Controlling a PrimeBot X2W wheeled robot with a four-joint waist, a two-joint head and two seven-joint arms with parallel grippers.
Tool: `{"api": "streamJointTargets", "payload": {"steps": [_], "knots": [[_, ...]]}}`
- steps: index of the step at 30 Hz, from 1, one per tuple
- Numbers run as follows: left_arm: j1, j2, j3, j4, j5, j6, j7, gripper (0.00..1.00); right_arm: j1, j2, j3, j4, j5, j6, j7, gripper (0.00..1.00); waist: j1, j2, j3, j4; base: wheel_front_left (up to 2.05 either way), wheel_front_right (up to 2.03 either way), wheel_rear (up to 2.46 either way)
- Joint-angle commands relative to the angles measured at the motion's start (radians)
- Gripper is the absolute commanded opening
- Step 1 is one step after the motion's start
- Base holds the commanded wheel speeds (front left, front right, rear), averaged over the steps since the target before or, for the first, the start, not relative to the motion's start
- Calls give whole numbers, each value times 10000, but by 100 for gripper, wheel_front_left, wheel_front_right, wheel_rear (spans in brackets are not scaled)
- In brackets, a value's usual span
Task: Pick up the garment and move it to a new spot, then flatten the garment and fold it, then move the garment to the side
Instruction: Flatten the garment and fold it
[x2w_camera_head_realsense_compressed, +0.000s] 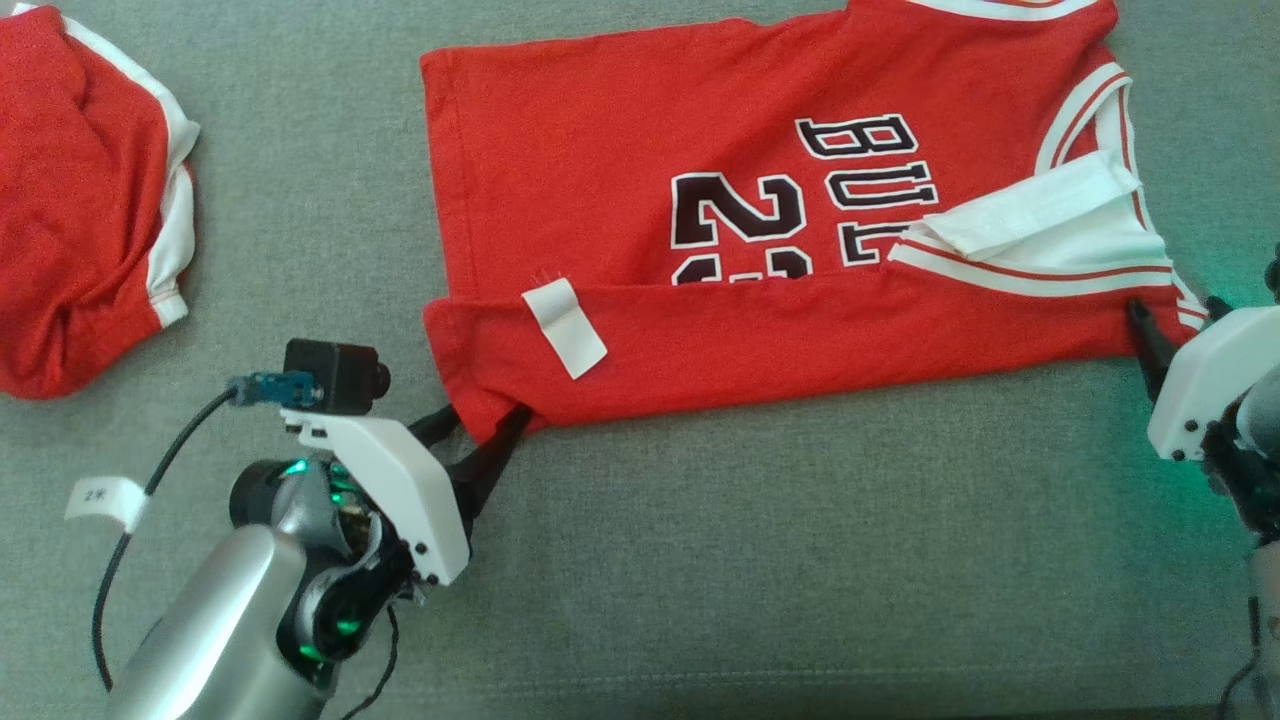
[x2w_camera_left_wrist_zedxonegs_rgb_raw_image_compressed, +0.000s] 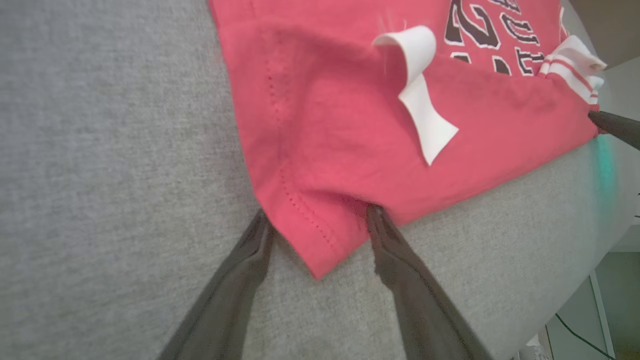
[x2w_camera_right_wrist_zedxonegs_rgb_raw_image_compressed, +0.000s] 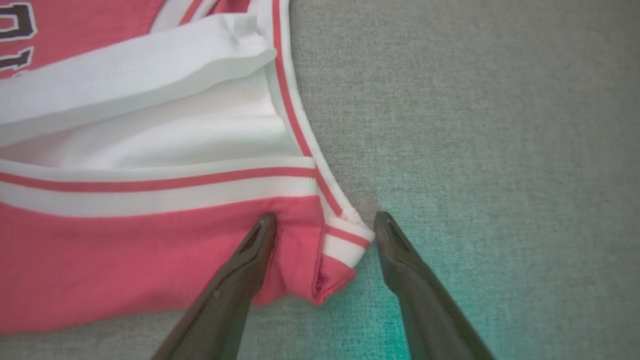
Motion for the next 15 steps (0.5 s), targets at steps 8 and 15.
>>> {"api": "streamJointTargets", "payload": {"steps": [8, 15], "knots": [[-289, 379, 58, 195, -499, -573, 610, 0, 143, -287, 596, -394, 1074, -7, 561, 0, 0, 0, -247, -78, 0, 0, 0], [159, 1341, 425, -878, -1142, -804, 1361, 0, 818, -1135, 352, -1633, 2161, -7, 1388, 0, 0, 0, -788, -52, 0, 0, 0]]}}
